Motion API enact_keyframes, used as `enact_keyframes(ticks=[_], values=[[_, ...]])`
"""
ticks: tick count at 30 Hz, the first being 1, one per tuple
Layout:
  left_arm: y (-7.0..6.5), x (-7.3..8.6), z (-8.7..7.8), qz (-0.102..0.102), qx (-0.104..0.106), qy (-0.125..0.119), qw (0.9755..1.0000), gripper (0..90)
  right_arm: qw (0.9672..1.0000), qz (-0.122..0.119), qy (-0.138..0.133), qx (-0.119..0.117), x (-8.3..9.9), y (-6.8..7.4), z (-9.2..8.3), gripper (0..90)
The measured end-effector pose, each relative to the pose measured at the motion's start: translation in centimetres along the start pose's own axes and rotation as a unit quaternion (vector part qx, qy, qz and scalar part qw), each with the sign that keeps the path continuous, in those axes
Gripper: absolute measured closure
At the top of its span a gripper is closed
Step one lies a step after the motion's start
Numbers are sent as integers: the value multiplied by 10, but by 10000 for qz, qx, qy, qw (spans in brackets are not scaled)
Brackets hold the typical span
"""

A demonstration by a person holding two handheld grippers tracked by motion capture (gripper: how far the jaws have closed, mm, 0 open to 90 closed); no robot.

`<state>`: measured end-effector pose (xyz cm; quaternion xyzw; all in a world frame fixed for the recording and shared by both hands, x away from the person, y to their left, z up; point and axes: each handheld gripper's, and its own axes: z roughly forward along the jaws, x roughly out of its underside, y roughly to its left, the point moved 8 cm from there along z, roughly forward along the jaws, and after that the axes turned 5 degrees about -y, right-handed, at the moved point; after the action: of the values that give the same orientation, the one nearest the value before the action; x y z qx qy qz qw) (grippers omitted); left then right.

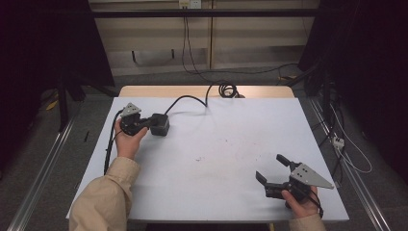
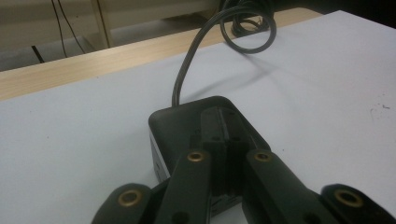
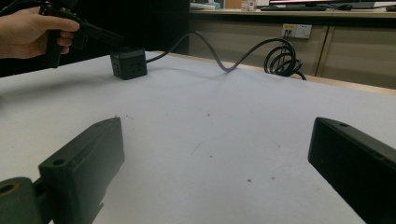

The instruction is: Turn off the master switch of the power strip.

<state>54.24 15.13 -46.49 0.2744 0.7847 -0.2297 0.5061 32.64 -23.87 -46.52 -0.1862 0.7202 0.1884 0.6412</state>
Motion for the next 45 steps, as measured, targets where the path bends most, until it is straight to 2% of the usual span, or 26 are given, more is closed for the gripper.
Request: enact_keyframes(ticks=[5,10,17,36,45], values=[[1,1,1,42,-3,25,10000,900,10000,12,6,-1,0,0,0,30],[1,1,1,-14,-5,12,10000,900,10000,12,3,6,0,-1,0,30],[1,2,1,79,-26,50,10000,900,10000,15,1,-7,0,0,0,31],[1,1,2,38,-55,67,10000,900,10000,-5,-1,-11,-1,1,-1,31],[1,1,1,80,-72,105,9999,900,10000,-14,-9,-18,-1,2,-1,31]])
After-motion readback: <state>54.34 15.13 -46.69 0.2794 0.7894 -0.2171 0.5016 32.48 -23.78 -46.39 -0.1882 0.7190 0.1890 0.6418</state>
